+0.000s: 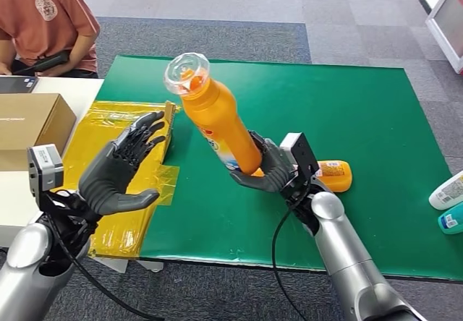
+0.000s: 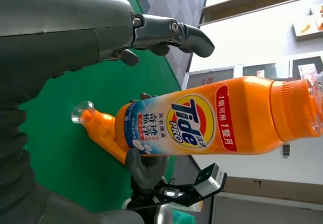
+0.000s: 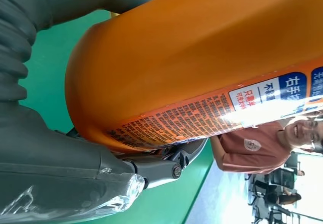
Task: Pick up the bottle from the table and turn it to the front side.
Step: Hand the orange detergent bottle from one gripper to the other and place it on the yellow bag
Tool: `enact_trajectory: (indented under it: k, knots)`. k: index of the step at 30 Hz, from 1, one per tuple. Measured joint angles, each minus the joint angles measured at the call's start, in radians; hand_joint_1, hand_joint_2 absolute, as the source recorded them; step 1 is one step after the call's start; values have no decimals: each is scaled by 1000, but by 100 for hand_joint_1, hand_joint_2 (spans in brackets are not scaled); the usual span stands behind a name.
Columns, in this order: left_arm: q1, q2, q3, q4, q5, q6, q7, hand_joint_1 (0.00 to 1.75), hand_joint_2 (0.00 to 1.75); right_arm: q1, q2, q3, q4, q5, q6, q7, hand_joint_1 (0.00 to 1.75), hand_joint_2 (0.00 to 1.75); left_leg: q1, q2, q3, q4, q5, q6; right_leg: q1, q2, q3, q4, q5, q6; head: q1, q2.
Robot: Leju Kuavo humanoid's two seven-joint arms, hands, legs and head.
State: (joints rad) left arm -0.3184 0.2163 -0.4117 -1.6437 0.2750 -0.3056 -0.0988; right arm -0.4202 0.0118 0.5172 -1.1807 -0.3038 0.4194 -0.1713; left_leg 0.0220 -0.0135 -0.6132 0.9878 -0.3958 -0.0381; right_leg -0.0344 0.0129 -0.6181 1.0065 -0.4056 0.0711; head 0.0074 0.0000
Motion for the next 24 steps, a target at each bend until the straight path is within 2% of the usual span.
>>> enact_trajectory:
  k: [6, 14, 24]
  knots:
    - [-7, -2, -12, 2, 9, 11, 1, 0, 175, 0, 6, 0, 10, 7, 13, -2, 175, 175, 0, 0, 0, 0, 0, 0, 0, 0, 0, 0, 0, 0, 0, 0]
    - [-72, -33, -20, 36, -5, 81, 22, 0, 175, 5, 21, 9, 1, 21, 41, -4, 175, 175, 0, 0, 0, 0, 1, 0, 0, 0, 0, 0, 1, 0, 0, 0]
    - [-91, -34, -11, 51, -7, 92, 24, 0, 175, 10, 21, 20, -33, 21, 47, -8, 175, 175, 0, 0, -1, 0, 1, 0, 0, 0, -1, 0, 1, 0, 0, 0]
